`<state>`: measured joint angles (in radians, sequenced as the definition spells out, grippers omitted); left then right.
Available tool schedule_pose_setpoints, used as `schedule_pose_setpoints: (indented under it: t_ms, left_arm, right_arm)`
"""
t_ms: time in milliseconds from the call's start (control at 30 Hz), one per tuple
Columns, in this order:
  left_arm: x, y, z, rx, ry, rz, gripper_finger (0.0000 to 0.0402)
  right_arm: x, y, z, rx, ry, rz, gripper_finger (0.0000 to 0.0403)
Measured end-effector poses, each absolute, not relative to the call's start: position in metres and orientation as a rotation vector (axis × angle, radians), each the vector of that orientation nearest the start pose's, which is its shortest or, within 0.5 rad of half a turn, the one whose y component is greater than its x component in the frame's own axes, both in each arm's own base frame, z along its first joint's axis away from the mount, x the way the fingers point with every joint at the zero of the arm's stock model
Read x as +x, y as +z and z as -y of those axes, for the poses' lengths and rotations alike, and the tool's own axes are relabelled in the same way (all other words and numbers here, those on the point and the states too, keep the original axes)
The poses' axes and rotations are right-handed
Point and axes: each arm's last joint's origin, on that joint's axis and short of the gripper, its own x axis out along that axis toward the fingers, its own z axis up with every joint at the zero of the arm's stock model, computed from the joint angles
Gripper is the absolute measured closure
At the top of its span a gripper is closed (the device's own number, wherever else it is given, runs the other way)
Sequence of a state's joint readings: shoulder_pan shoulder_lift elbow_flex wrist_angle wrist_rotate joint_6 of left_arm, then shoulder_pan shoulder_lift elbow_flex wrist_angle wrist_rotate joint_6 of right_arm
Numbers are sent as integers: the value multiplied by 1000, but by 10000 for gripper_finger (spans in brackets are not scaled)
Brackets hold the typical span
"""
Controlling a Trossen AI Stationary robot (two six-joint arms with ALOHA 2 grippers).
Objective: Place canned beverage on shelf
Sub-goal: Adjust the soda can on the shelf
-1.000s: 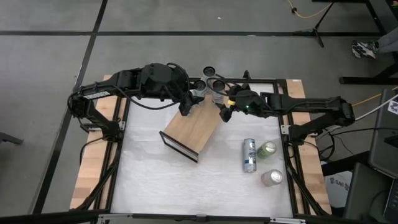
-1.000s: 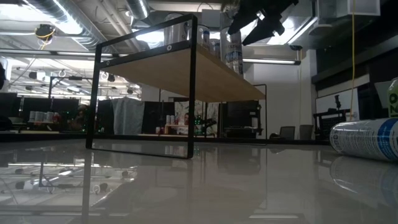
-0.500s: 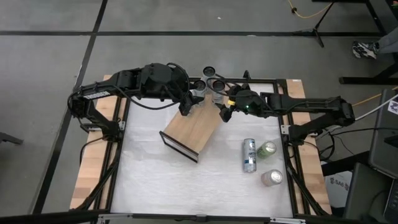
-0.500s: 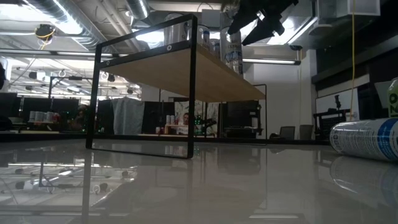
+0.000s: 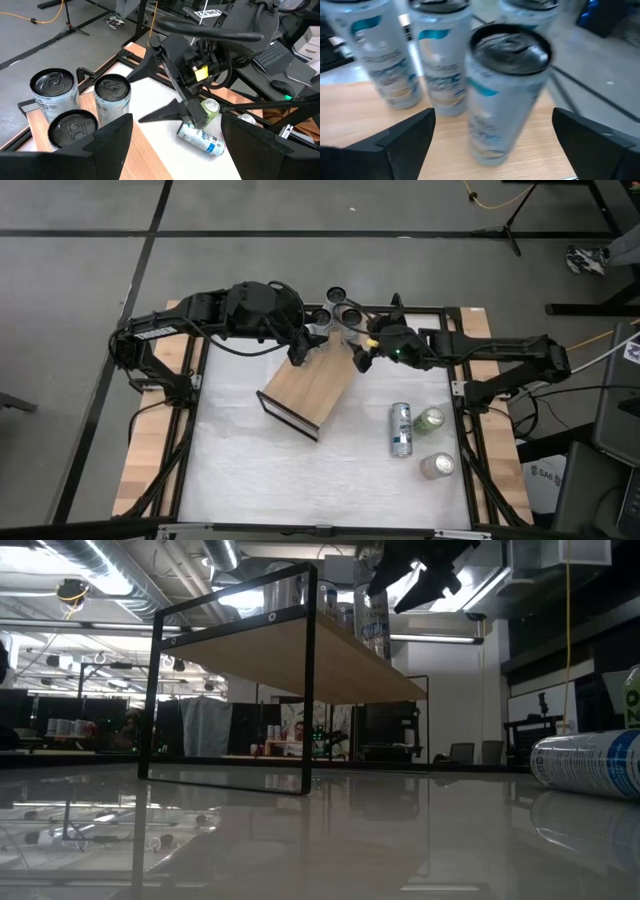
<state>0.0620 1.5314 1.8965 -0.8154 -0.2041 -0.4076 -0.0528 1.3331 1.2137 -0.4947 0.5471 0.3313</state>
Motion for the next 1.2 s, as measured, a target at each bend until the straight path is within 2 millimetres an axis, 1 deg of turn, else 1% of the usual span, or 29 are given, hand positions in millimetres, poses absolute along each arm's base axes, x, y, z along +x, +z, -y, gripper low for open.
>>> schedule_pose_setpoints:
  t_ms: [167,367,567,767,1200]
  left_arm:
    - [303,469,-25,-366,349,-391,102]
    - [303,469,-25,-366,350,-390,102]
    - [302,469,-25,-367,351,-395,102]
    - [302,468,-25,-366,351,-397,102]
    - [302,468,-25,-366,351,-397,102]
  right_arm:
    - [282,338,32,135,-746,-474,33]
    - [293,336,33,144,-757,-429,36]
    - [306,323,33,132,-757,-467,32]
    - [313,313,35,99,-825,-476,31]
    - [316,315,36,110,-830,-437,31]
